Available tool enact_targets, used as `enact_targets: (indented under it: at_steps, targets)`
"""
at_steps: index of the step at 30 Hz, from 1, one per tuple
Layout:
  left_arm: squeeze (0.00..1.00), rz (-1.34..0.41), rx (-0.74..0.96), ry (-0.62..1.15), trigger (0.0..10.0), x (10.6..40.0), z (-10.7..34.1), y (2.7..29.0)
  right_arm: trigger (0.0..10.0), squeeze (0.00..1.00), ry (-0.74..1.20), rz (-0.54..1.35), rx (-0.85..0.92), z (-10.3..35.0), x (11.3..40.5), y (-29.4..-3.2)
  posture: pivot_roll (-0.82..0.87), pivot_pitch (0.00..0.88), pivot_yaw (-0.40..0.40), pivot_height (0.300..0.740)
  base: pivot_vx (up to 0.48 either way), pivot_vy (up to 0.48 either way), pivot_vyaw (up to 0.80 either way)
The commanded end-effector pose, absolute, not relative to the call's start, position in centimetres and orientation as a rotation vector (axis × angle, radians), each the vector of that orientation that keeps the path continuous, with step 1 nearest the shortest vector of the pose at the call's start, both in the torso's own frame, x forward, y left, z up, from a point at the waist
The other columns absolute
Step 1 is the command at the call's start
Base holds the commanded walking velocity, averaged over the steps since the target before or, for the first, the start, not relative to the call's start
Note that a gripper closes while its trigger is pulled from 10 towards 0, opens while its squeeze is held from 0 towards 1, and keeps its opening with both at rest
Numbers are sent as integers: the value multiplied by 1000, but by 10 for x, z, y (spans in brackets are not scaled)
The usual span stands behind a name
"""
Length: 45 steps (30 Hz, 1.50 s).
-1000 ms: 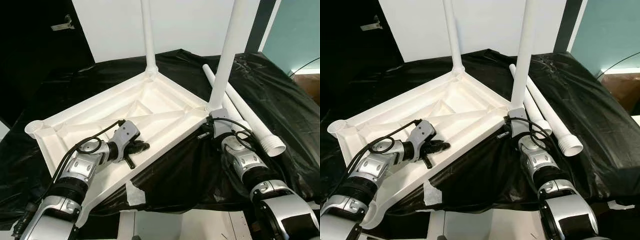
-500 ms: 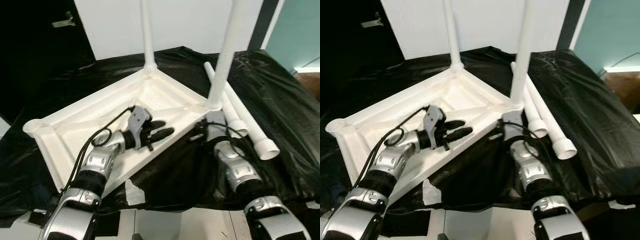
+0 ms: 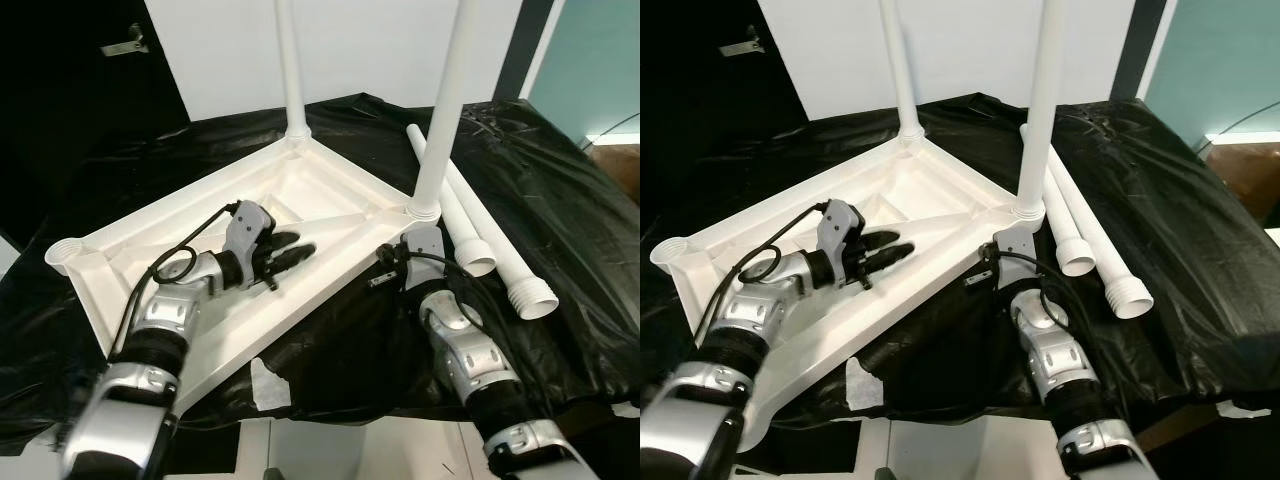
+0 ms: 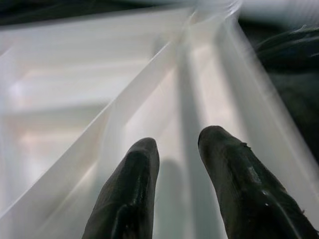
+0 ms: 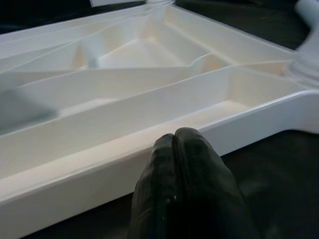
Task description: Building children table
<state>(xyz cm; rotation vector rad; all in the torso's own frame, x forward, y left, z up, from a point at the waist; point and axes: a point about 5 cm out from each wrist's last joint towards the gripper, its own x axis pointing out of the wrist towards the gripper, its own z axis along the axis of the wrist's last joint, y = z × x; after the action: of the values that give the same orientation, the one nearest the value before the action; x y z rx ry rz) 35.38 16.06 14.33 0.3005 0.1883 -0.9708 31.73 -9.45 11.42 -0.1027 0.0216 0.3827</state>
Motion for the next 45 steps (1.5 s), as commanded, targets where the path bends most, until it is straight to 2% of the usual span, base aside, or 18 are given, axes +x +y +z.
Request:
enact_targets:
  at_steps: [1,8,17,21,27,37,45]
  targets:
    - [0,-751,363,233,10000,363,139,179,10000,0,34,398,-100,113,312,-91,-94,5,56,740,0,0,0]
    - [0,-679,363,266,10000,365,143,196,10000,0,45,398,-91,111,308,-89,-95,6,59,740,0,0,0]
    - [0,-726,360,260,10000,362,148,208,10000,0,54,378,-90,113,306,-92,-92,9,64,740,0,0,0]
    - [0,-657,381,264,10000,362,153,222,10000,0,60,375,-87,111,304,-91,-87,9,63,740,0,0,0]
    - [0,-574,432,375,10000,356,147,248,10000,0,67,383,-83,110,303,-89,-72,10,57,740,0,0,0]
    - [0,-585,434,431,10000,350,136,251,10000,0,75,381,-85,111,304,-90,-70,11,53,740,0,0,0]
    - [0,-746,454,566,10000,338,114,234,10000,0,81,369,-86,110,302,-93,-88,12,55,740,0,0,0]
